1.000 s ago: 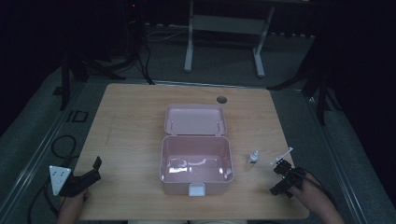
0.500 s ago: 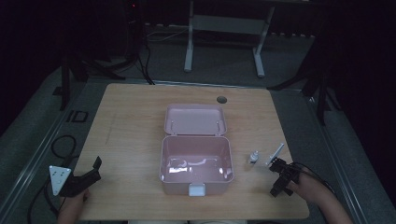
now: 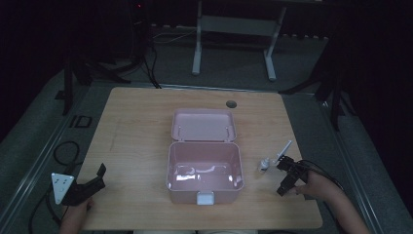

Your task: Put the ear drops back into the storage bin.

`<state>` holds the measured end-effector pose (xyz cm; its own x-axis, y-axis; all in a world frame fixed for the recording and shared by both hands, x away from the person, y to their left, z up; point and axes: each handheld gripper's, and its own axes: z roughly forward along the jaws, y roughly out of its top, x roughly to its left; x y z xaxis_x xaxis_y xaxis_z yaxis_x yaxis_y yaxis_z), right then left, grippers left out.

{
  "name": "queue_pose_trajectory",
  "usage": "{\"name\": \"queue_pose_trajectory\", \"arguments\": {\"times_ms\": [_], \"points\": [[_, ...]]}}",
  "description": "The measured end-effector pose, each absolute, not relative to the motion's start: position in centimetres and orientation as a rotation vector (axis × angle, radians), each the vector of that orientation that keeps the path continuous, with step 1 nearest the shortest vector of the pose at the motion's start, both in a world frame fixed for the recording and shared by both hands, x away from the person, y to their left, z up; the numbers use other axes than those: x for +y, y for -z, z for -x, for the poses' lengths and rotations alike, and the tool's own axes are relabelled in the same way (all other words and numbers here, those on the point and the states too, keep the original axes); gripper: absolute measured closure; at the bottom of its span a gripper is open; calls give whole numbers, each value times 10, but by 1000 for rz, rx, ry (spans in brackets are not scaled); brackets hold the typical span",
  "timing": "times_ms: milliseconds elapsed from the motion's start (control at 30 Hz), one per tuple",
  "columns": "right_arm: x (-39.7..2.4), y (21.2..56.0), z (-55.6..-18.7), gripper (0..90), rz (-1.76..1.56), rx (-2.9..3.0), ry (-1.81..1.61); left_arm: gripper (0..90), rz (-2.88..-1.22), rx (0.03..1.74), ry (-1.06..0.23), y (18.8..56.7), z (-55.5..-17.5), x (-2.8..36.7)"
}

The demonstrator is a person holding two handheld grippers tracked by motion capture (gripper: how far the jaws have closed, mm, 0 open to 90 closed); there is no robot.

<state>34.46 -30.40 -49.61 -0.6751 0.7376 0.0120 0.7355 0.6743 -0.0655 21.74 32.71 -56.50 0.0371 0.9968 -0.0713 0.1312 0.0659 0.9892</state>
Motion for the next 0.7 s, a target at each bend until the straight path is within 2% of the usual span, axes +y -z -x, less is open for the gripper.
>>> {"name": "queue_pose_trajectory", "arguments": {"times_ms": [433,700], "points": [[-283,488,-375,109,1287,-2841,-8,4,-1272,1303,-1060,565,-217,327],[-272,490,-389,153,1273,-2835,24,4,-1274,1302,-1060,565,-218,327]]}}
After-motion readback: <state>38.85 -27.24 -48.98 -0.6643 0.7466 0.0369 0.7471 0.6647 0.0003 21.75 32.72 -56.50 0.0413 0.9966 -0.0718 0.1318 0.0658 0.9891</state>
